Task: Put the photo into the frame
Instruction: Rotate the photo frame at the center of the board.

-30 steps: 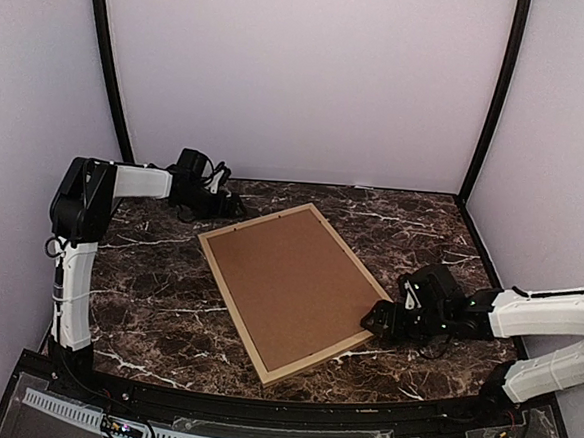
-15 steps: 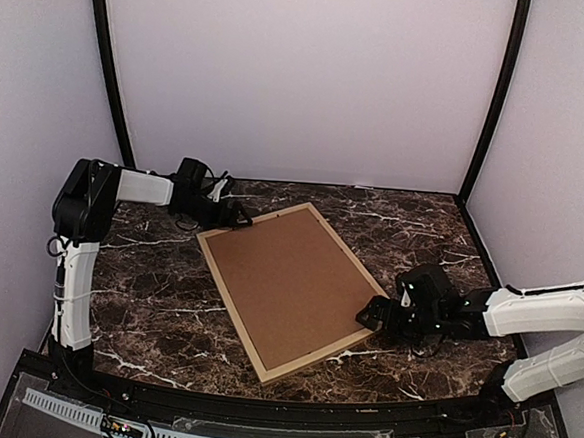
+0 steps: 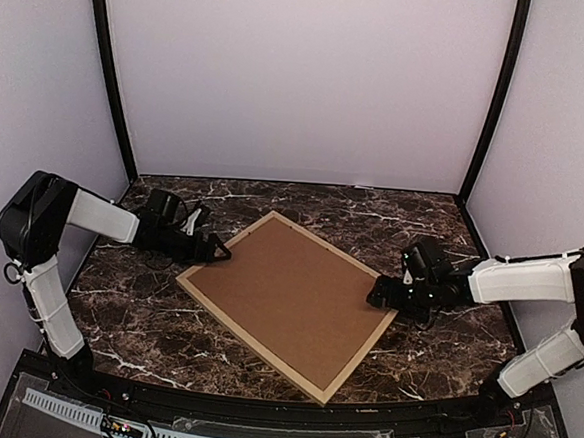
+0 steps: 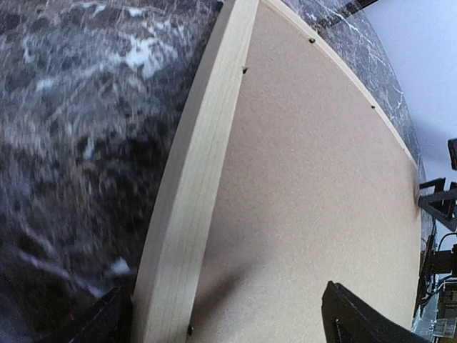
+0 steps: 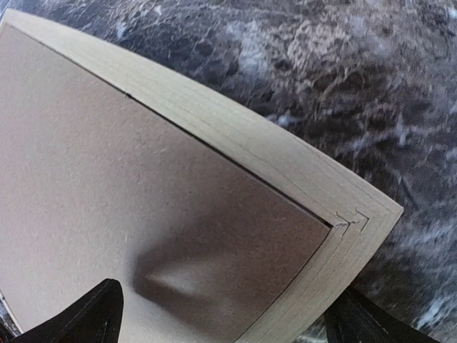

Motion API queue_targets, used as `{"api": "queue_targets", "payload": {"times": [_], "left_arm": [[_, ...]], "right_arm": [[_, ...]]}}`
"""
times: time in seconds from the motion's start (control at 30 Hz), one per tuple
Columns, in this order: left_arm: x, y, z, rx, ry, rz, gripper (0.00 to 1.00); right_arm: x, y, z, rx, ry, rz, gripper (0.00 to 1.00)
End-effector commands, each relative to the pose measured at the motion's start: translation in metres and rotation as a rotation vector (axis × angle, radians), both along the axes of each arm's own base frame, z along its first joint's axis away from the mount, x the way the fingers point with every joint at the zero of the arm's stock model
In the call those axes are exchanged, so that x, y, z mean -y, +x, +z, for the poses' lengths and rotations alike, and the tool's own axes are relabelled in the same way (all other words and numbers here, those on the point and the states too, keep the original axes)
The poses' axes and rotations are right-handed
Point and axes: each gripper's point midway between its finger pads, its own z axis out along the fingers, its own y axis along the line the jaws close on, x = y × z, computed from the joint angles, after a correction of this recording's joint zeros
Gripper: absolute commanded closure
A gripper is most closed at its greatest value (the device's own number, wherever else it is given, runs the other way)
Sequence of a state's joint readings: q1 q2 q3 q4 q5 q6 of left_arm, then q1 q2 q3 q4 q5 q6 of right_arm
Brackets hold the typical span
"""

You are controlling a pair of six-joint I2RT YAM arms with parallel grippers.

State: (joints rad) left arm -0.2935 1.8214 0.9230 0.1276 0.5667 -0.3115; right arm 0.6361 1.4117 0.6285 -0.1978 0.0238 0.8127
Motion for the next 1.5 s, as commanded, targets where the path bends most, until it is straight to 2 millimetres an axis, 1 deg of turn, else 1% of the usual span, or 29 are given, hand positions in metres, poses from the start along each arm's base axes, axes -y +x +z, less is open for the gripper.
{"api": "queue_targets", "payload": {"times": [0.0, 0.03, 0.07, 0.1, 0.13, 0.17, 0.2, 0.27, 0.33, 0.4, 0.47, 0.53, 0.57, 0.6, 0.63, 0.67, 0.7, 0.73, 0.77, 0.8, 0.83, 0.87, 0.9, 0.93, 0.97, 1.03, 1.17, 1.3, 1.47], "left_arm": [[0.030, -0.072, 0.005, -0.057, -0.038, -0.076, 0.06], [0.028, -0.088, -0.004, -0.087, -0.021, -0.072, 0.06], [0.038, -0.101, 0.004, -0.064, -0.030, -0.105, 0.06], [0.038, -0.114, 0.002, -0.077, -0.029, -0.103, 0.06], [0.048, -0.127, 0.003, -0.073, -0.034, -0.139, 0.06], [0.048, -0.139, 0.003, -0.083, -0.037, -0.141, 0.06], [0.054, -0.150, 0.004, -0.088, -0.035, -0.165, 0.06], [0.053, -0.166, 0.004, -0.097, -0.028, -0.165, 0.06], [0.049, -0.170, 0.012, -0.085, -0.030, -0.146, 0.06], [0.046, -0.171, 0.025, -0.040, -0.030, -0.146, 0.06], [0.041, -0.167, 0.038, 0.025, -0.016, -0.138, 0.06], [0.035, -0.158, 0.049, 0.088, 0.016, -0.111, 0.05], [0.030, -0.154, 0.049, 0.103, 0.049, -0.084, 0.04], [0.029, -0.144, 0.056, 0.141, 0.071, -0.063, 0.03], [0.025, -0.143, 0.051, 0.124, 0.106, -0.056, 0.02], [0.025, -0.136, 0.052, 0.138, 0.134, -0.048, 0.01], [0.023, -0.134, 0.049, 0.129, 0.159, -0.047, 0.01], [0.024, -0.126, 0.050, 0.139, 0.184, -0.043, 0.01], [0.024, -0.124, 0.048, 0.129, 0.206, -0.045, 0.01], [0.026, -0.117, 0.047, 0.132, 0.227, -0.042, 0.01], [0.028, -0.112, 0.051, 0.135, 0.233, -0.040, 0.01], [0.027, -0.110, 0.046, 0.123, 0.256, -0.041, 0.01], [0.029, -0.105, 0.049, 0.130, 0.256, -0.037, 0.01], [0.028, -0.103, 0.045, 0.121, 0.271, -0.036, 0.01], [0.029, -0.099, 0.048, 0.125, 0.268, -0.029, 0.01], [0.026, -0.094, 0.045, 0.113, 0.275, -0.019, 0.01], [0.021, -0.092, 0.033, 0.058, 0.280, -0.008, 0.01], [0.012, -0.091, 0.023, 0.019, 0.279, 0.012, 0.01], [0.003, -0.086, 0.022, -0.003, 0.242, 0.046, 0.01]], "right_arm": [[-0.019, 0.039, 0.015, 0.070, 0.019, 0.115, 0.01], [-0.021, 0.047, 0.016, 0.072, 0.010, 0.128, 0.01], [-0.022, 0.052, 0.009, 0.056, -0.006, 0.143, 0.01], [-0.025, 0.059, 0.009, 0.055, -0.013, 0.161, 0.01], [-0.028, 0.065, 0.007, 0.049, -0.017, 0.177, 0.01], [-0.031, 0.071, 0.005, 0.044, -0.023, 0.194, 0.01], [-0.034, 0.080, 0.008, 0.055, -0.029, 0.211, 0.01], [-0.033, 0.090, 0.005, 0.050, -0.049, 0.220, 0.02], [-0.029, 0.097, 0.005, 0.052, -0.069, 0.226, 0.01], [-0.023, 0.102, 0.009, 0.062, -0.099, 0.227, 0.01], [-0.015, 0.104, 0.014, 0.072, -0.131, 0.228, 0.01], [-0.007, 0.101, 0.020, 0.076, -0.163, 0.227, 0.01], [-0.004, 0.098, 0.024, 0.080, -0.172, 0.224, 0.01], [-0.001, 0.095, 0.027, 0.082, -0.173, 0.223, 0.01], [0.004, 0.092, 0.030, 0.089, -0.187, 0.211, 0.01], [0.008, 0.088, 0.035, 0.101, -0.192, 0.202, 0.01], [0.013, 0.084, 0.036, 0.103, -0.199, 0.189, 0.01], [0.017, 0.079, 0.037, 0.101, -0.203, 0.184, 0.01], [0.020, 0.075, 0.037, 0.102, -0.207, 0.177, 0.01], [0.025, 0.070, 0.036, 0.096, -0.215, 0.166, 0.01], [0.030, 0.064, 0.034, 0.087, -0.226, 0.158, 0.01], [0.034, 0.060, 0.034, 0.086, -0.235, 0.152, 0.02], [0.038, 0.057, 0.033, 0.082, -0.245, 0.142, 0.02], [0.042, 0.054, 0.032, 0.082, -0.257, 0.134, 0.02], [0.047, 0.051, 0.032, 0.080, -0.270, 0.126, 0.02], [0.054, 0.046, 0.032, 0.081, -0.288, 0.111, 0.02], [0.065, 0.037, 0.029, 0.076, -0.300, 0.098, 0.02], [0.071, 0.027, 0.022, 0.059, -0.310, 0.103, 0.02], [0.075, 0.023, 0.020, 0.056, -0.307, 0.093, 0.02]]}}
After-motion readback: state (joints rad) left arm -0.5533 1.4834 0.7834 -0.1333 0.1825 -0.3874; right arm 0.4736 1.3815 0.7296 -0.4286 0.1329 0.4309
